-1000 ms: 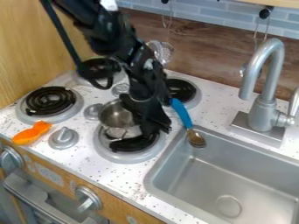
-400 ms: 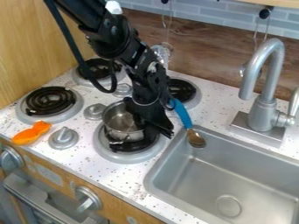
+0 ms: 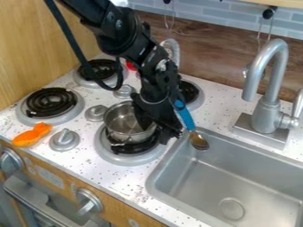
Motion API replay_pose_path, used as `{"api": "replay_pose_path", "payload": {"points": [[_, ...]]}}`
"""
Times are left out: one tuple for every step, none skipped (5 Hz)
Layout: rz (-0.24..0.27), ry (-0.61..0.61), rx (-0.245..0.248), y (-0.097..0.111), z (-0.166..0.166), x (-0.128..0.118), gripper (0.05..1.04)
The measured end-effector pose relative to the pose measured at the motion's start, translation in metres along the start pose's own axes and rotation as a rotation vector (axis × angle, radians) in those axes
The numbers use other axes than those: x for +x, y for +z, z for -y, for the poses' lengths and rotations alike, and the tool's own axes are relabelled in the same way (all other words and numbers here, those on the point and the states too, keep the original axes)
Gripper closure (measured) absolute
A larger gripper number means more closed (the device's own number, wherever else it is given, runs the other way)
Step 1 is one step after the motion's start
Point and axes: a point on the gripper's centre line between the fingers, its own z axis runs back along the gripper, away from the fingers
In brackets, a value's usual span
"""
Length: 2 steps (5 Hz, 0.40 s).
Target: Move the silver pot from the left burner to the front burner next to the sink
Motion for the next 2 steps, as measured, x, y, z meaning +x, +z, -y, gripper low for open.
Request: {"api": "replay_pose_path", "payload": {"points": [[0.049,0.003,0.032,0.023,-0.005,0.009,0.077],[0.141,0.043,0.059,0.063,-0.017,0.018,0.081]]}}
